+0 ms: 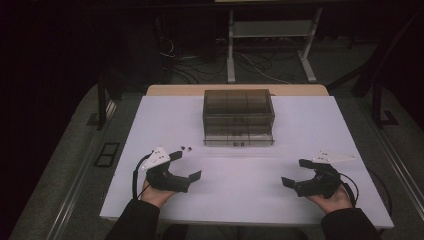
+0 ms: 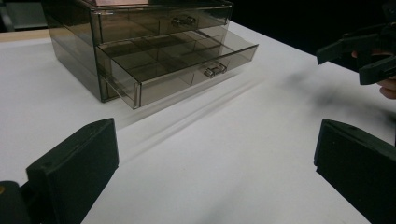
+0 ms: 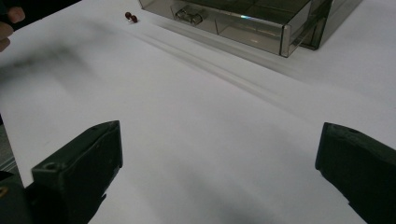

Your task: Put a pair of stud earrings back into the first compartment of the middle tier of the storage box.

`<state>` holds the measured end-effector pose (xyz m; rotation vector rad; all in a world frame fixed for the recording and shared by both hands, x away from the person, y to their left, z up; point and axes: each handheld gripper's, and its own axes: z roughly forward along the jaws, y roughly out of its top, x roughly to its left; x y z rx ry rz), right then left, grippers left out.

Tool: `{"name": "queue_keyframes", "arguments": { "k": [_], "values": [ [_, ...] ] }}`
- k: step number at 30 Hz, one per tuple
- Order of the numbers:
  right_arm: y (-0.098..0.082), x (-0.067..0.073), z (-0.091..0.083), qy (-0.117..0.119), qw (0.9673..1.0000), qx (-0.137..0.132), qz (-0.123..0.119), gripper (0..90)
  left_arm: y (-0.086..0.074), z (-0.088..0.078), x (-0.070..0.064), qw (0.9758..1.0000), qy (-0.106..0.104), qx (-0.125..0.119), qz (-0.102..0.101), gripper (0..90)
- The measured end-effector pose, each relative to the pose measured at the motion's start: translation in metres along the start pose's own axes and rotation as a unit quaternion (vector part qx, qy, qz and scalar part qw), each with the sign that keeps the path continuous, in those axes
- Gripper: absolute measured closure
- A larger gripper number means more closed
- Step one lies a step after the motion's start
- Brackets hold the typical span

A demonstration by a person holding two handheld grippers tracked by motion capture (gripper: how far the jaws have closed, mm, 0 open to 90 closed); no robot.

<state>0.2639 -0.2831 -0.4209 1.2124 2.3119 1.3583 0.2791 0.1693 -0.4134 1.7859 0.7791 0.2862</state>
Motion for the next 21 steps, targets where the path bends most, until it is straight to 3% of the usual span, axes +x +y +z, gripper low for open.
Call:
{"name": "queue_keyframes", "arguments": {
  "k": [3,21],
  "values": [
    [-0.0005,-0.0001,-0.0018,-0.002,1.0,-0.002,0.002,0.2,-0.0008,0.0005,0.0001,0.9998,-0.017,-0.001,-0.008,0.0],
    [-0.0008,0.0022,-0.0016,-0.003,1.0,0.006,-0.002,0.2,-0.0014,0.0001,0.0005,0.9995,-0.027,0.015,-0.009,0.0]
  ]
}}
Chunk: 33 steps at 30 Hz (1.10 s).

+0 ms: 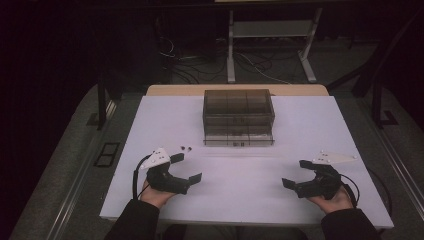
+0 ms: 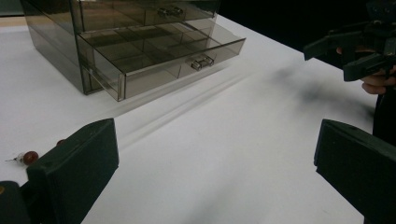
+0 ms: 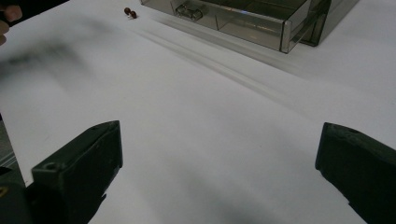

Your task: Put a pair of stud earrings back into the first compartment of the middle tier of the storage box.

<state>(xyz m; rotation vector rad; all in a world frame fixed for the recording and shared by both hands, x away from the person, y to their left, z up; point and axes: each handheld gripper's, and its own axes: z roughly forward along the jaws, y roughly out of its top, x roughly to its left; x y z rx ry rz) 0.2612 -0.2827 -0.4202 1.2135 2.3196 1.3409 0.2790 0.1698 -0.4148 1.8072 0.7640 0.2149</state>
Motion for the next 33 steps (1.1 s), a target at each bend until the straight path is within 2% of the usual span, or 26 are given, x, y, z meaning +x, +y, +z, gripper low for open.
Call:
{"name": "queue_keyframes", "arguments": {
  "k": [11,18,21,23,33],
  "values": [
    [0.0,0.001,0.0,0.007,1.0,0.003,0.001,0.2,0.002,-0.002,-0.004,0.9998,-0.011,0.011,-0.008,0.0],
    [0.0,0.001,-0.001,0.009,0.9999,0.003,0.005,0.2,0.01,-0.001,-0.008,0.9997,-0.017,0.017,-0.002,0.0],
    [0.001,0.002,-0.001,0.008,1.0,0.001,0.002,0.2,0.013,0.0,-0.008,0.9994,-0.016,0.029,0.001,0.0],
    [0.001,0.002,-0.002,0.008,1.0,0.001,0.002,0.2,0.016,0.0,-0.005,0.9992,-0.016,0.037,-0.005,0.0],
    [0.0,0.002,-0.001,0.007,1.0,0.005,0.002,0.2,0.027,-0.004,0.007,0.9989,-0.011,0.041,-0.019,0.0]
  ]
}}
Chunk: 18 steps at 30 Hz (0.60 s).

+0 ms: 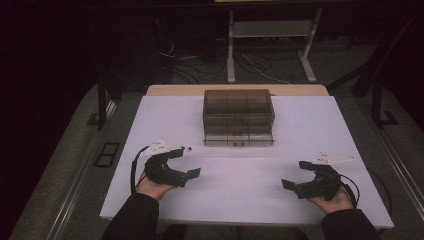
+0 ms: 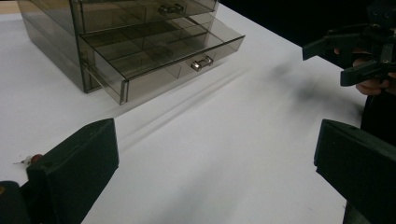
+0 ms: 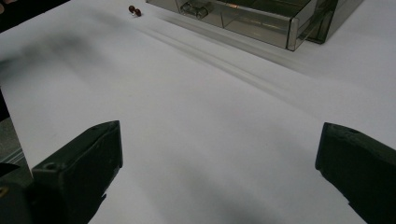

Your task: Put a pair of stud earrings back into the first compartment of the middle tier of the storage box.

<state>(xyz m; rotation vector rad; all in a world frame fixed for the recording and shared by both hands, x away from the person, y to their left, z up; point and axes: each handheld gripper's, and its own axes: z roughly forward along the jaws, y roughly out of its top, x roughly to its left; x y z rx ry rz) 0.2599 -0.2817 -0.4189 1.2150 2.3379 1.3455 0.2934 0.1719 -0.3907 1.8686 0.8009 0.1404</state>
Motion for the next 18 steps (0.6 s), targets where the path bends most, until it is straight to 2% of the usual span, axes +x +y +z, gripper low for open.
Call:
{"name": "queue_keyframes", "arguments": {
  "k": [5,15,18],
  "values": [
    [0.0,0.0,-0.001,-0.002,1.0,-0.003,0.001,0.2,0.005,-0.001,0.003,1.0,0.0,0.005,-0.003,0.0],
    [0.0,0.001,0.0,0.0,1.0,0.0,0.0,0.2,0.02,0.003,0.011,0.9996,0.003,0.026,0.004,0.0],
    [-0.001,0.001,-0.001,0.002,1.0,0.002,0.001,0.2,0.024,0.006,0.016,0.999,0.003,0.043,0.006,0.0]
  ]
}}
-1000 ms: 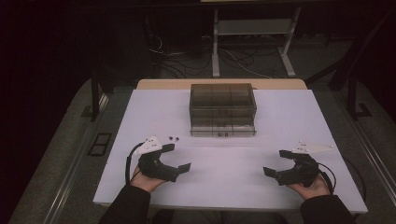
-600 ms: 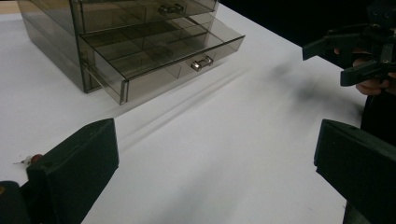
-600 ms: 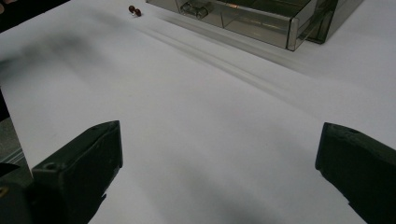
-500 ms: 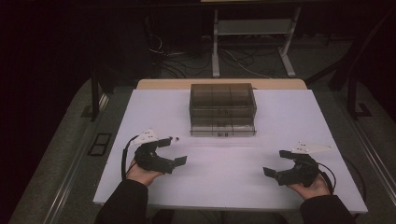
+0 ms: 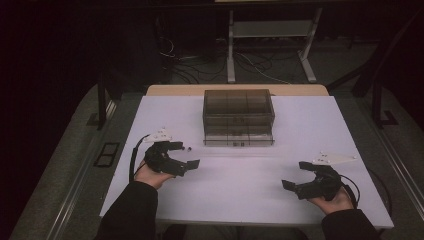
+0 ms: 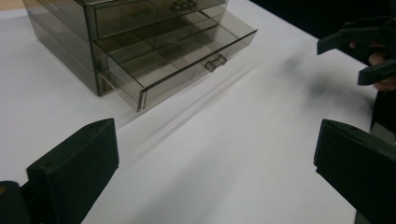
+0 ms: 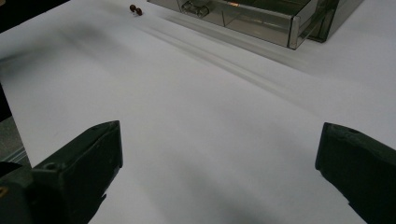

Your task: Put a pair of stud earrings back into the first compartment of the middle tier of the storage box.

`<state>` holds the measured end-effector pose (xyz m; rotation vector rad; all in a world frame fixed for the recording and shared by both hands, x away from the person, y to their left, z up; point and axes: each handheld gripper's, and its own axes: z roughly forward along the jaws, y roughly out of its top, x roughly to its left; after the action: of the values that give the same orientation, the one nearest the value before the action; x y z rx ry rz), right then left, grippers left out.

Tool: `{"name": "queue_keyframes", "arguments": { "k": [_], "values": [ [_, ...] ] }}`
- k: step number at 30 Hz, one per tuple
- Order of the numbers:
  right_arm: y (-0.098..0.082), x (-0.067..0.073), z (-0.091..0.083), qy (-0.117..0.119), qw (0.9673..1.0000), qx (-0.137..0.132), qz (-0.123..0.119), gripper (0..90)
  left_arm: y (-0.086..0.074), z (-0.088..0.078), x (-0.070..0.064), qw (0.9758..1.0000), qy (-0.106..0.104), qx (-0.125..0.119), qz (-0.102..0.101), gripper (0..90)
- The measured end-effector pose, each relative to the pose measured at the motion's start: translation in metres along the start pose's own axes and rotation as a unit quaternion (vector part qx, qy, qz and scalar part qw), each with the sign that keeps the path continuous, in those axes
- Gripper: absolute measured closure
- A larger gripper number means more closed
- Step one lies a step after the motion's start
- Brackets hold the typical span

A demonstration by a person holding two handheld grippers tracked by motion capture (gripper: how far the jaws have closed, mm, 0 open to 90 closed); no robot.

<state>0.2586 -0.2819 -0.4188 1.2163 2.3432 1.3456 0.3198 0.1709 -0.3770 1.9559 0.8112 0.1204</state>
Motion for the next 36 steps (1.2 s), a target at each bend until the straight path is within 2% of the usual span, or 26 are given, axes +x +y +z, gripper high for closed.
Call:
{"name": "queue_keyframes", "arguments": {
  "k": [9,12,15,19,21,22,23,24,26,36],
  "values": [
    [0.0,0.0,0.001,-0.001,1.0,0.002,0.0,0.2,0.012,0.007,0.013,0.9999,0.006,0.01,-0.006,0.0],
    [0.0,-0.001,0.001,-0.001,1.0,0.004,0.0,0.2,0.017,0.008,0.018,0.9999,0.013,0.008,-0.004,0.0],
    [-0.001,-0.001,0.001,-0.001,1.0,0.005,0.001,0.2,0.02,0.01,0.027,0.9997,0.023,-0.001,-0.012,0.8],
    [-0.001,-0.002,0.001,-0.001,1.0,0.005,0.001,0.2,0.019,0.013,0.036,0.9994,0.027,0.003,-0.019,2.6],
    [-0.001,-0.002,0.001,-0.001,1.0,0.006,0.001,0.2,0.017,0.016,0.047,0.9987,0.038,0.004,-0.034,5.2],
    [-0.001,-0.002,0.001,-0.001,1.0,0.006,0.001,0.2,0.017,0.016,0.047,0.9987,0.038,0.004,-0.034,5.8],
    [-0.001,-0.002,0.001,-0.001,1.0,0.006,0.001,0.2,0.015,0.018,0.055,0.9982,0.042,0.004,-0.043,6.2],
    [-0.001,-0.002,0.001,-0.001,1.0,0.006,0.001,0.2,0.015,0.018,0.055,0.9982,0.042,0.004,-0.043,6.4],
    [-0.001,-0.002,0.002,-0.001,1.0,0.008,0.0,0.2,0.013,0.021,0.063,0.9976,0.045,0.0,-0.054,6.9],
    [-0.001,-0.003,0.003,-0.001,0.9999,0.014,-0.001,0.2,0.009,0.032,0.075,0.9971,0.044,0.003,-0.062,14.6]
  ]
}}
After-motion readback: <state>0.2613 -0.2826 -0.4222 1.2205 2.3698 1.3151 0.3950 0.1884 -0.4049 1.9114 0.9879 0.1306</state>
